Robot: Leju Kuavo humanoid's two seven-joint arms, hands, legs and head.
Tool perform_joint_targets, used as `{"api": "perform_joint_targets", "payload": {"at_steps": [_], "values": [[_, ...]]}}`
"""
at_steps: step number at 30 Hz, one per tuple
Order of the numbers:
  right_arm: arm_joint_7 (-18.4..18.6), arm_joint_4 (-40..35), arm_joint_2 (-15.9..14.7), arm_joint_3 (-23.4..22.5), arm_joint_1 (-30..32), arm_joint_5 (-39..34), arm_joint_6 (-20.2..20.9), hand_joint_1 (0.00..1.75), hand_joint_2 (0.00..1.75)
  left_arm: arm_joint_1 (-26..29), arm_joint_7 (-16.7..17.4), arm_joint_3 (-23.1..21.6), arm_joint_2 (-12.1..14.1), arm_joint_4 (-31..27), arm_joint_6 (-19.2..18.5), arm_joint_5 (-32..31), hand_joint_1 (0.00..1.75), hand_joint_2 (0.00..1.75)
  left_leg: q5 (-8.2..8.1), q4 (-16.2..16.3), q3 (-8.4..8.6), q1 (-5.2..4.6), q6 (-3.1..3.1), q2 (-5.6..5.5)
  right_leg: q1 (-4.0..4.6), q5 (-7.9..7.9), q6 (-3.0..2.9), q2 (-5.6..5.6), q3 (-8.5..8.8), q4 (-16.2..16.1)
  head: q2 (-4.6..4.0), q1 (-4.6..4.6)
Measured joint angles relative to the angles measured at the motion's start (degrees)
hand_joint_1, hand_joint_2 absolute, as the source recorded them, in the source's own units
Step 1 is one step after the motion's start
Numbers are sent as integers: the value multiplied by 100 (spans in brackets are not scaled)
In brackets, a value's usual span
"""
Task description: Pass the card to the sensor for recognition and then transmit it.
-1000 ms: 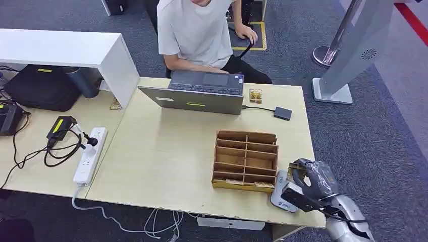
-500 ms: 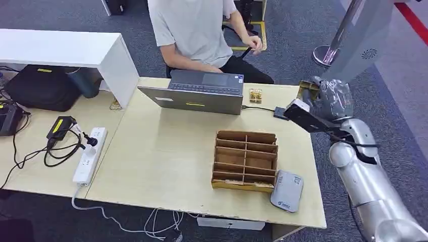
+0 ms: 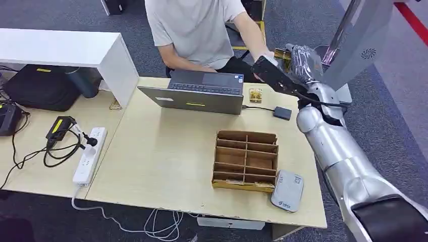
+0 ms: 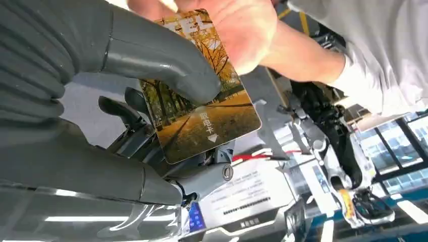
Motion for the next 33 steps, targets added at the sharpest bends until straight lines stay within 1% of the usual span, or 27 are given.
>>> {"api": "perform_joint_targets", "payload": {"at_steps": [2,3,9,12,16,20,29,31,33], "values": [[-46,130,48,-24,-41,-46,-17,175,175,-11,2,-13,-4,0,-14,29,0,175,0,2,0,-3,0,-3,0,0,0,-7,0,-1,0,0],[-79,191,70,-42,-53,-73,-24,0,175,-10,2,-22,-11,-2,-24,33,0,175,0,2,-1,-2,0,-6,1,0,0,-9,0,-1,0,4],[-302,414,136,-118,-53,-212,-37,0,175,-17,-13,-24,-20,-2,-282,107,0,175,0,1,-1,-2,0,-5,7,0,0,-8,0,0,0,2],[-456,444,149,-125,-45,-273,-57,0,175,-13,-13,-24,-26,-2,-173,182,0,175,0,1,0,0,0,-3,11,0,-1,-7,-1,0,0,2],[-816,420,149,-127,58,-376,-59,0,175,-2,-72,-24,-26,0,-166,260,0,175,0,1,0,4,-1,-4,13,-1,-1,-7,-1,0,0,2],[-1165,144,112,-120,315,-461,-31,0,175,31,-140,-22,-18,0,-160,361,0,175,-2,1,0,5,-2,-4,14,-2,-2,-8,-2,-1,0,2],[-1197,84,99,-116,360,-466,-18,0,175,35,-148,-22,-15,-2,-156,376,0,175,-2,1,-1,5,-2,-4,14,-2,-2,-8,-2,-1,0,4],[-1261,-77,62,-109,467,-522,26,0,175,51,-183,-18,-9,-2,-145,420,0,175,-2,1,0,5,-3,-3,14,-2,-2,-7,-2,-2,0,0],[-1467,-1157,-219,-63,1136,-890,219,0,175,172,-387,120,9,0,-97,647,0,175,-4,1,-2,6,-2,-4,14,-2,-2,-7,-2,-6,0,4]]}}
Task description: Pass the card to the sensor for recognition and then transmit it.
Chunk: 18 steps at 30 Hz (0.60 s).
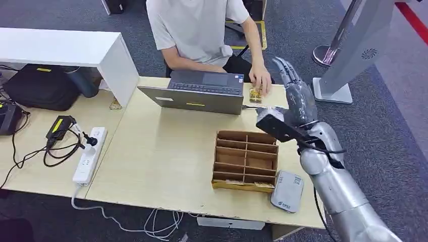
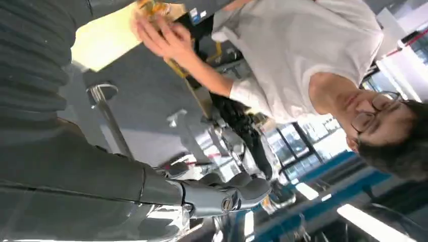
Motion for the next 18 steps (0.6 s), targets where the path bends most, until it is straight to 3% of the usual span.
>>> {"api": "perform_joint_targets", "payload": {"at_steps": [1,3,4,7,10,14,18], "values": [[-46,-422,-127,39,215,-59,24,0,175,19,-59,52,11,-2,11,77,0,175,-1,0,0,0,0,-1,0,0,0,-2,0,-3,0,-2],[-41,-2047,-789,223,1164,250,-208,0,175,91,-194,282,52,0,33,258,0,175,-7,-1,-4,0,4,5,0,-1,0,0,1,-4,0,-4],[-28,-2407,-952,266,1348,265,-208,0,175,96,-197,352,66,0,35,258,0,175,-6,-1,-3,0,4,4,0,-1,0,0,0,-4,0,-2],[-26,-2667,-1070,297,1449,324,-234,0,175,100,-194,393,72,0,48,286,0,175,-6,-1,0,0,4,3,0,-1,0,0,0,-4,0,-4],[-116,-3005,-1281,304,1761,582,-523,0,175,116,-190,446,74,0,87,339,0,175,-6,-1,1,1,4,-8,2,-2,0,-13,5,-5,0,-2],[-354,-3757,-1646,299,2591,872,-995,0,175,148,-236,542,79,0,133,492,0,175,-14,-1,-4,1,6,-17,1,-8,3,-16,5,-7,0,-2],[-678,-4528,-1925,231,3544,704,-1143,0,175,175,-302,654,83,0,197,605,0,175,-25,-2,-3,1,6,-15,1,-13,2,-16,6,-11,0,-2]]}}
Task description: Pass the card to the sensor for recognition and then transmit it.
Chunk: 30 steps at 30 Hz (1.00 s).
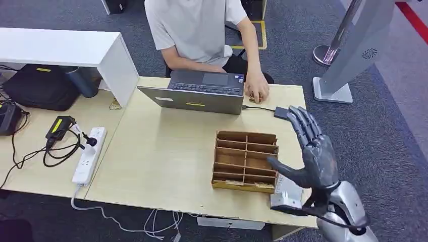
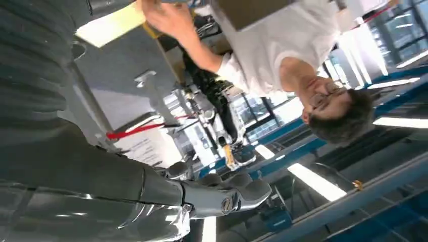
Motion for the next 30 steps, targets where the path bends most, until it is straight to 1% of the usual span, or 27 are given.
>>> {"api": "perform_joint_targets", "payload": {"at_steps": [3,6,11,14,17,22,28,30], "values": [[-240,-413,-89,-142,663,-127,-88,0,175,14,-42,61,0,0,33,66,0,175,-5,-2,0,0,-1,2,0,-4,-4,0,0,0,0,-2],[-356,-682,-133,-267,1144,-140,-144,0,175,18,-42,125,2,0,39,96,0,175,-5,-5,0,0,-1,7,0,-4,-4,2,0,1,0,0],[-459,-891,-140,-302,1600,-74,-162,0,175,19,-42,162,4,0,50,122,0,175,-4,-5,3,0,-1,12,0,-4,-5,5,2,2,0,-2],[-452,-889,-122,-280,1723,87,-162,0,175,19,-33,162,2,0,55,118,0,175,-4,-6,4,0,-1,13,0,-4,-5,5,3,2,0,0],[-386,-768,-15,-175,1765,387,-252,0,175,13,2,162,2,0,57,100,0,175,-4,-6,5,0,-1,13,1,-4,-5,6,4,3,0,0],[-207,-238,271,96,1742,826,-544,0,175,-9,98,162,0,0,61,24,0,175,-4,-8,5,0,-1,13,1,-4,-5,6,4,3,0,0],[-153,493,619,341,1570,896,-820,0,175,-30,188,162,-11,0,76,-68,0,175,-3,-8,6,1,-2,14,1,-4,-5,10,4,4,0,0],[-140,656,697,378,1532,896,-831,0,175,-36,208,159,-11,-2,79,-74,0,175,-3,-8,6,1,-2,13,1,-4,-5,8,4,4,0,0]]}}
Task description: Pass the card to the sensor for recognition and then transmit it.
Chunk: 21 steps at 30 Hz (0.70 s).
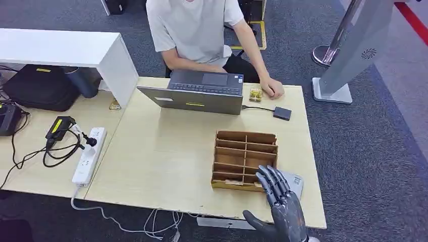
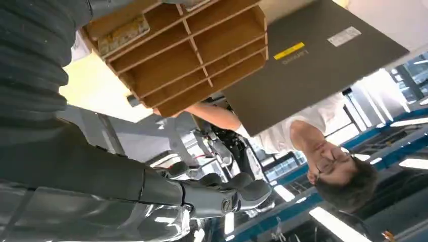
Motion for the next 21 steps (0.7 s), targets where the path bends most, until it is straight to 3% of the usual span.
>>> {"api": "perform_joint_targets", "payload": {"at_steps": [9,13,16,21], "values": [[35,322,146,72,-93,42,-125,0,175,-5,24,-2,0,0,0,-20,0,175,0,0,0,-1,0,0,0,0,0,2,0,-1,0,0],[37,519,302,-11,-147,591,-324,0,175,-26,127,-20,0,0,-2,-94,0,175,0,0,2,0,0,1,0,0,0,2,0,-1,0,0],[-351,634,599,-429,-116,1317,-332,0,175,-44,201,-61,-2,0,-7,-129,0,175,2,0,4,0,-3,1,0,0,0,3,-1,0,0,-2],[-1524,656,1365,-1830,14,2257,-356,0,175,-76,310,-173,-2,0,-46,-177,0,175,3,0,4,1,-6,0,1,0,-1,3,0,1,0,0]]}}
